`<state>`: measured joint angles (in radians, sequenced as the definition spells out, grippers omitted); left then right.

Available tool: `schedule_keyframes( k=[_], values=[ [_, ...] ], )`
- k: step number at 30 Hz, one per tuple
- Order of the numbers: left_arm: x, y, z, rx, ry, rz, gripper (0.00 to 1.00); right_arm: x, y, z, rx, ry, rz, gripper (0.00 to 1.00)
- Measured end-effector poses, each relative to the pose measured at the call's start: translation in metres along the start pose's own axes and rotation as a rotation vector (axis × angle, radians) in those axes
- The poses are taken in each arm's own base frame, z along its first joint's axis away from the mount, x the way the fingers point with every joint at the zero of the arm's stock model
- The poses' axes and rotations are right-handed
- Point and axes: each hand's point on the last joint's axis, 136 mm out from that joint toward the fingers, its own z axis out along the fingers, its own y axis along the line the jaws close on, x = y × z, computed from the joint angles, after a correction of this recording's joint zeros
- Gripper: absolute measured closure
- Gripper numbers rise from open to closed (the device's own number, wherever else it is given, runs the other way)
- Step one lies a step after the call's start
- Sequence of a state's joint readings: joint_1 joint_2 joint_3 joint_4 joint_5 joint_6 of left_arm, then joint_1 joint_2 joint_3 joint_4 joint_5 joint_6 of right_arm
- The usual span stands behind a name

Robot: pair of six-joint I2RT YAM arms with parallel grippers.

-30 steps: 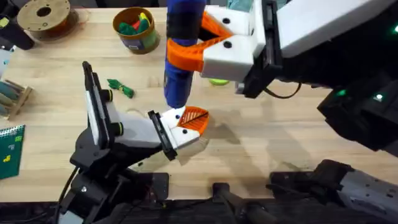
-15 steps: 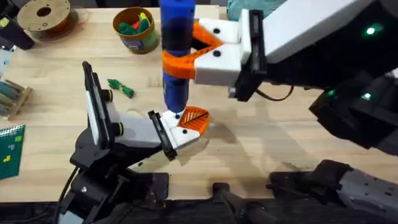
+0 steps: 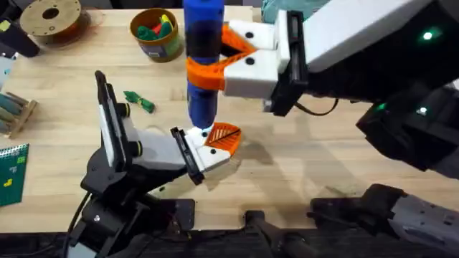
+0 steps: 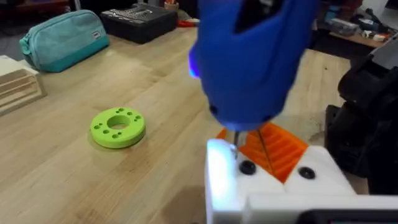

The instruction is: Pick up the gripper from the table and insert it into the empty holder that is missing its gripper. Then pick up a screw, insert it into the mounting hole, and use the screwdriver to tighten it. Finally, clean up the table by picking up the vegetable and placing it into the bucket.

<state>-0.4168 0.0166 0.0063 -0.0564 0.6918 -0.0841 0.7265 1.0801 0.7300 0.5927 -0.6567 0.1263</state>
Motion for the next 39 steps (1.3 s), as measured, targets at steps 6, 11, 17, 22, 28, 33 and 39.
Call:
schedule_keyframes(
  k=[6,11,17,22,28,33,39],
  values=[
    [0.0,0.0,0.0,0.0,0.0,0.0,0.995,-0.004,0.002,-0.001,-0.02,-0.012,-0.014,0.97],
    [0.0,0.0,0.0,0.0,0.0,0.0,0.995,-0.003,0.007,-0.001,-0.046,-0.009,-0.014,0.97],
    [0.0,0.0,0.0,0.0,0.0,0.0,0.995,-0.009,0.008,-0.002,-0.054,-0.031,-0.032,0.97],
    [0.0,0.0,0.0,0.0,0.0,0.0,0.995,-0.011,0.008,-0.003,-0.058,-0.037,-0.031,0.97],
    [0.0,0.0,0.0,0.0,0.0,0.0,0.995,-0.006,0.008,-0.003,-0.058,-0.017,-0.009,0.97],
    [0.0,0.0,0.0,0.0,0.0,0.0,0.995,-0.004,0.007,-0.003,-0.057,-0.01,0.0,0.97],
    [0.0,0.0,0.0,0.0,0.0,0.0,0.995,-0.004,0.007,-0.002,-0.057,-0.009,0.001,0.97]
  ],
)
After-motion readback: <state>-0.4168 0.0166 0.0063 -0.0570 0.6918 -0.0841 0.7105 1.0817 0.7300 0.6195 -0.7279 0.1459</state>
